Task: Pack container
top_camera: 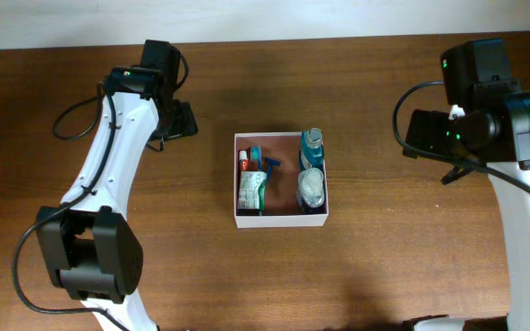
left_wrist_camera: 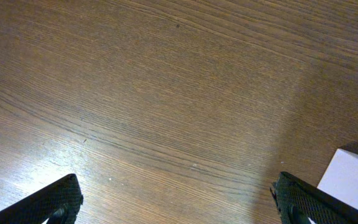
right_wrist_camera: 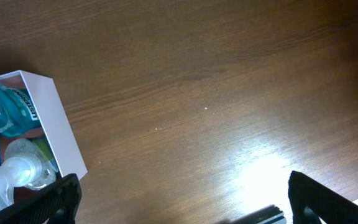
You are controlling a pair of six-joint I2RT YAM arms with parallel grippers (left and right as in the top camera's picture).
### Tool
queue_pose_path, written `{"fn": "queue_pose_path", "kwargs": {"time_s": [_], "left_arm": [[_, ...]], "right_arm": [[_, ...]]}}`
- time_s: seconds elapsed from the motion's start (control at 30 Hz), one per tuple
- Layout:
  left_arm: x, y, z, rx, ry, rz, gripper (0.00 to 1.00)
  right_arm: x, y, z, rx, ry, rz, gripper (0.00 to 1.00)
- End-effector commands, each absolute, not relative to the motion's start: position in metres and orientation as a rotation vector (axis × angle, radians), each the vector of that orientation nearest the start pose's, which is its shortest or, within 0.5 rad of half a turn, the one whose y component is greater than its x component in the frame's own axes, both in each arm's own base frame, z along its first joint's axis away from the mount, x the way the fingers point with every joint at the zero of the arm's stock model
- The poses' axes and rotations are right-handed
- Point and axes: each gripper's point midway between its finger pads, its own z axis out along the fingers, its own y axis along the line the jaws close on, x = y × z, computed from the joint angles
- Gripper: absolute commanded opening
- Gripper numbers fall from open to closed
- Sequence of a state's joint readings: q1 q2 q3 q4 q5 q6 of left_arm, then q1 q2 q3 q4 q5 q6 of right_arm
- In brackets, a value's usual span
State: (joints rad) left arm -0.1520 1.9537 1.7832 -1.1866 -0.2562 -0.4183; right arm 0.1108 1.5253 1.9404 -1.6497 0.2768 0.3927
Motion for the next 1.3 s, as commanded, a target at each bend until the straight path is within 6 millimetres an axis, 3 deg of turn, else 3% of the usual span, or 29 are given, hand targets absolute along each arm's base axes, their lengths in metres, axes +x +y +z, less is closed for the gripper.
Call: {"fn": "queue_pose_path", "kwargs": {"time_s": [0.0,0.6,0.83,1.0,1.13,1.27], "left_arm": [[0.425,-0.018,0.157,-0.412,2.784,0.268,0.99],[0.425,-0.018,0.157,-0.413,2.783,0.268,0.99],[0.425,-0.018,0.157,-0.412,2.783,0.268,0.99],[0.425,-0.018,0.157,-0.413,2.783,0.268,0.99],[0.425,-0.018,0.157,-0.413,2.783,0.268,1.00],[0.425,-0.018,0.157,-0.413,2.783,0.268,0.99]], "right_arm": [[0.291,-0.019,0.308,0.466,2.685,-0.271,0.98],[0.293,-0.019,0.305,0.465,2.695,-0.276,0.98],[0.285,-0.020,0.316,0.467,2.657,-0.258,0.98],[0.258,-0.023,0.347,0.471,2.539,-0.205,0.98],[0.216,-0.031,0.384,0.484,2.364,-0.163,0.99],[0.177,-0.042,0.397,0.503,2.226,-0.157,0.98]]}}
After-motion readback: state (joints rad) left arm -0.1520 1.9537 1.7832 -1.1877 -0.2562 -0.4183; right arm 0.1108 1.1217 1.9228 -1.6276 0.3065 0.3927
